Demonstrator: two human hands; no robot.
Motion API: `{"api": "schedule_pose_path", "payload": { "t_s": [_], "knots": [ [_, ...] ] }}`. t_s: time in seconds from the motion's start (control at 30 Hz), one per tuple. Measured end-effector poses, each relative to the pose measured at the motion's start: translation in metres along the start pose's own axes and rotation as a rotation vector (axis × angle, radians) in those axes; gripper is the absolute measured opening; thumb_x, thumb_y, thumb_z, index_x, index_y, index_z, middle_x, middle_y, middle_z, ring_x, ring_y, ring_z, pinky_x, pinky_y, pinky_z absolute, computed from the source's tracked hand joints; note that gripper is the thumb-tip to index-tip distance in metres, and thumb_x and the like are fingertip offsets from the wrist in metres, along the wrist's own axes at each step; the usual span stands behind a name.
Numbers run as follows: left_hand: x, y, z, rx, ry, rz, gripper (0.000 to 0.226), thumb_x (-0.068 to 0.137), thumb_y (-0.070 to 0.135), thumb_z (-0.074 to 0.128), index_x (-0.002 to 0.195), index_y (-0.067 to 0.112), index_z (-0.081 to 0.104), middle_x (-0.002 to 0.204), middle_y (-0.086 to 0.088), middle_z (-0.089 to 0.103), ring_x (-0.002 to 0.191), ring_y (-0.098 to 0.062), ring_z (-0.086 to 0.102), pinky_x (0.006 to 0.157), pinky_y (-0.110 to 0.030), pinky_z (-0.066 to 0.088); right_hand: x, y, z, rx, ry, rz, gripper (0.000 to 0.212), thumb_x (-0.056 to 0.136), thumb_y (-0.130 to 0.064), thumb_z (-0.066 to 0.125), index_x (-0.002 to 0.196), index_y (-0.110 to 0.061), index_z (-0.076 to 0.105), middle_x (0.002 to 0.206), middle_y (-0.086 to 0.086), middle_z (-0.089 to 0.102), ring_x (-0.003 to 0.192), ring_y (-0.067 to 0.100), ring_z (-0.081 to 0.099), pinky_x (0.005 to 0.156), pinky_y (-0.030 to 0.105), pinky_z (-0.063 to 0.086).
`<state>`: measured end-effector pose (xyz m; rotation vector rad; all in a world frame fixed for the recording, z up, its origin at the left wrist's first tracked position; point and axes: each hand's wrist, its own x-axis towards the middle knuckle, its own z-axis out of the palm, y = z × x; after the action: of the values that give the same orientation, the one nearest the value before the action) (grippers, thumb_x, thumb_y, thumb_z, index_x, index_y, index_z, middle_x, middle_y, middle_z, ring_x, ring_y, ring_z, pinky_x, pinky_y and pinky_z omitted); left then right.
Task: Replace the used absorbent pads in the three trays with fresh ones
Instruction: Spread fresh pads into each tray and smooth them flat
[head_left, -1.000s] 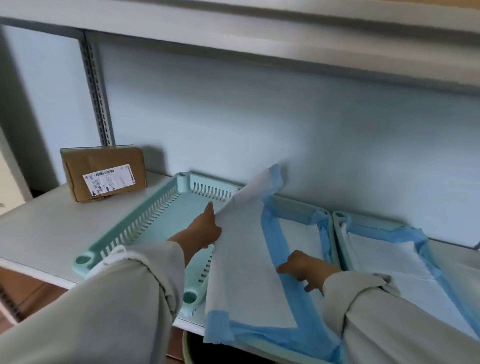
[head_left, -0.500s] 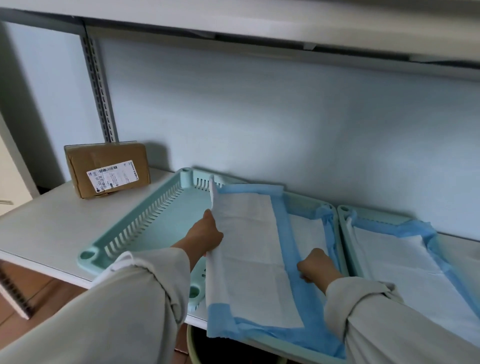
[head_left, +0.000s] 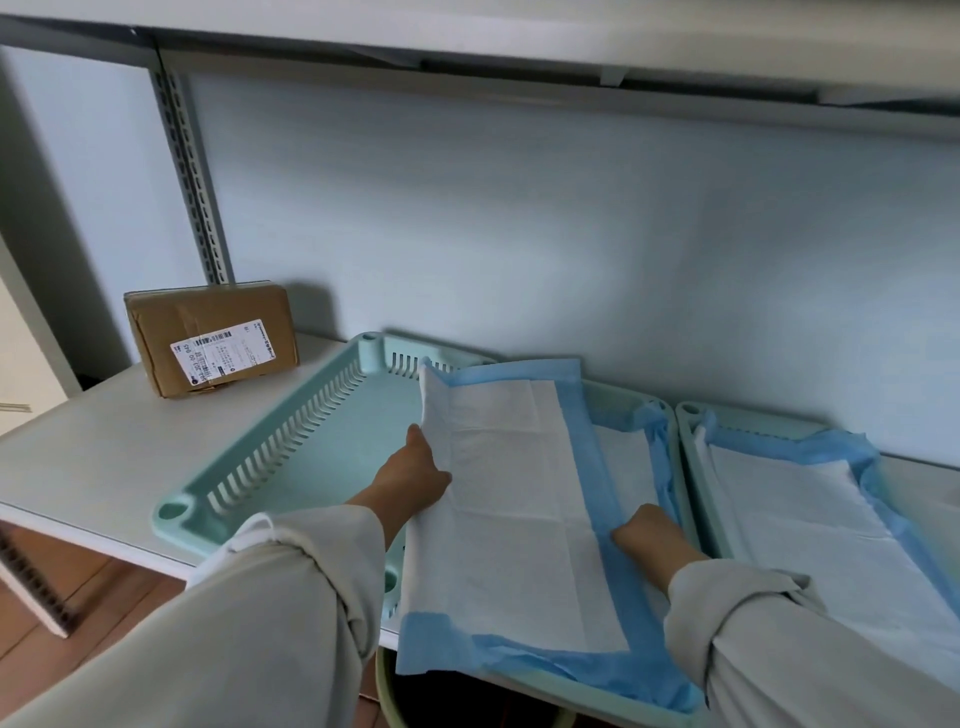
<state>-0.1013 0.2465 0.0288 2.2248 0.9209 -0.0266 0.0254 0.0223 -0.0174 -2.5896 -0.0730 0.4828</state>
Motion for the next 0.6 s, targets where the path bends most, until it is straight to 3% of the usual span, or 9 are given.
{"api": "schedule_pose_path", "payload": {
  "t_s": [0.17,0.23,0.3,0.37,0.47,0.6],
  "knots": [
    [0.002,-0.003,0.002,-0.03,-0.019,-0.029,0.092,0.089,0.022,0.061,0.152,0.012,-0.005,0.145,-0.015,0.04,0.129,-0.033,0.045,0.108,-0.041,0.039,0.01,0.003,0.005,0.161,-0.049,0.007,0.026,0.084,-0.023,0.067,0.083,-0.002,0.051,0.07,0.009,0.052,0.074,0.03,0.059,0.074,0.04,0.054],
    [0.001,-0.005,0.001,-0.045,-0.028,-0.051,0.097,0.088,0.021,0.063,0.152,0.012,-0.009,0.147,-0.015,0.037,0.131,-0.033,0.043,0.11,-0.04,0.037,0.011,0.003,0.007,0.209,-0.075,0.014,0.033,0.081,-0.025,0.072,0.089,0.0,0.052,0.067,0.01,0.052,0.065,0.026,0.054,0.066,0.036,0.049],
    [0.001,-0.007,0.0,-0.079,-0.037,-0.075,0.101,0.087,0.021,0.065,0.151,0.011,-0.013,0.15,-0.015,0.034,0.133,-0.033,0.04,0.111,-0.04,0.035,0.01,0.002,0.009,0.201,-0.122,0.008,0.042,0.077,-0.028,0.076,0.099,-0.001,0.052,0.078,0.012,0.057,0.077,0.028,0.058,0.069,0.033,0.048],
    [0.0,-0.007,0.0,-0.123,-0.051,-0.098,0.104,0.086,0.02,0.067,0.15,0.011,-0.015,0.151,-0.014,0.031,0.135,-0.033,0.038,0.112,-0.04,0.034,0.01,0.0,0.009,0.217,-0.12,-0.002,0.052,0.075,-0.026,0.077,0.11,0.005,0.055,0.099,0.017,0.062,0.095,0.031,0.062,0.081,0.035,0.053],
    [-0.002,-0.006,0.0,-0.138,-0.065,-0.119,0.106,0.086,0.019,0.068,0.15,0.011,-0.017,0.153,-0.014,0.028,0.137,-0.032,0.036,0.113,-0.039,0.032,0.003,-0.007,0.005,0.34,-0.109,0.005,0.059,0.08,-0.021,0.073,0.124,0.01,0.05,0.114,0.02,0.059,0.107,0.035,0.058,0.093,0.037,0.049],
    [-0.004,-0.004,-0.001,-0.139,-0.073,-0.111,0.107,0.085,0.017,0.068,0.15,0.012,-0.017,0.153,-0.013,0.027,0.137,-0.032,0.036,0.113,-0.04,0.031,-0.003,-0.015,0.002,0.486,-0.145,0.055,0.064,0.081,-0.015,0.074,0.129,0.014,0.042,0.126,0.023,0.054,0.114,0.035,0.053,0.089,0.035,0.044]
  ]
}}
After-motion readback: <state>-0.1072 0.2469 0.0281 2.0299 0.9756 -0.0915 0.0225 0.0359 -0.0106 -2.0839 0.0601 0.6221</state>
